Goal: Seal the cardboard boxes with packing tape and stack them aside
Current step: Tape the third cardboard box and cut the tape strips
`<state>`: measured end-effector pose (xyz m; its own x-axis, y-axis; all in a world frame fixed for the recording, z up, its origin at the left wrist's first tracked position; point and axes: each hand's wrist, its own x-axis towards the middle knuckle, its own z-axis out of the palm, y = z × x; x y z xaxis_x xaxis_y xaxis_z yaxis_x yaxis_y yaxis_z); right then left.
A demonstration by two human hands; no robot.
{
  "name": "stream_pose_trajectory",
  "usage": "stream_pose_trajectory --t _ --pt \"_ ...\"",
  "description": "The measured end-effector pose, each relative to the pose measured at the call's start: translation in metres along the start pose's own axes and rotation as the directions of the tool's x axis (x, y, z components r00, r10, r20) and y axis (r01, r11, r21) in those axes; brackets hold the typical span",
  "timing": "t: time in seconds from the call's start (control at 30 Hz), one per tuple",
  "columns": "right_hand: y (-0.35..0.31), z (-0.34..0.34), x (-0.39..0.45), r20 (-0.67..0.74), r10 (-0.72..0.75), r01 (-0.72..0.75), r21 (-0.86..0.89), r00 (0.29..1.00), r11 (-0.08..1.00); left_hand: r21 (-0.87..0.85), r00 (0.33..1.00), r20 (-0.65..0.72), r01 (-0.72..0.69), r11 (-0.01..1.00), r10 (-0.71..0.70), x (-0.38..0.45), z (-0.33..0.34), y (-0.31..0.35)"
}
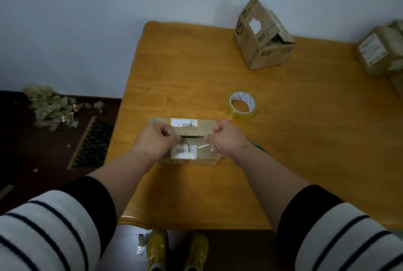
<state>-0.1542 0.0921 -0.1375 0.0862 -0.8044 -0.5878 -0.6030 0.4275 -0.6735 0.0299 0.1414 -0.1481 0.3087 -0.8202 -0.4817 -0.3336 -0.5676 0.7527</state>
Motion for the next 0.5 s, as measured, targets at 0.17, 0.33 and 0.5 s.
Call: stream_pose_trajectory --t 0.17,0.33,0.5 --pt "0.002 0.006 0.006 -0.019 -0.004 0.003 -0.047 1.0 0.999 0.174 0.998 -0.051 -0.017 0.985 0.026 0.004 0.006 0.001" --pt "0.001 0.008 0.011 -0.045 0.004 -0.006 -0.035 0.999 0.999 0.214 0.994 -0.088 -0.049 0.976 0.07 0.004 0.01 0.002" --pt "-0.003 0.005 0.015 -0.046 0.022 -0.022 0.016 0.999 1.0 0.038 0.998 -0.052 -0.026 0.999 0.028 0.007 0.014 0.002"
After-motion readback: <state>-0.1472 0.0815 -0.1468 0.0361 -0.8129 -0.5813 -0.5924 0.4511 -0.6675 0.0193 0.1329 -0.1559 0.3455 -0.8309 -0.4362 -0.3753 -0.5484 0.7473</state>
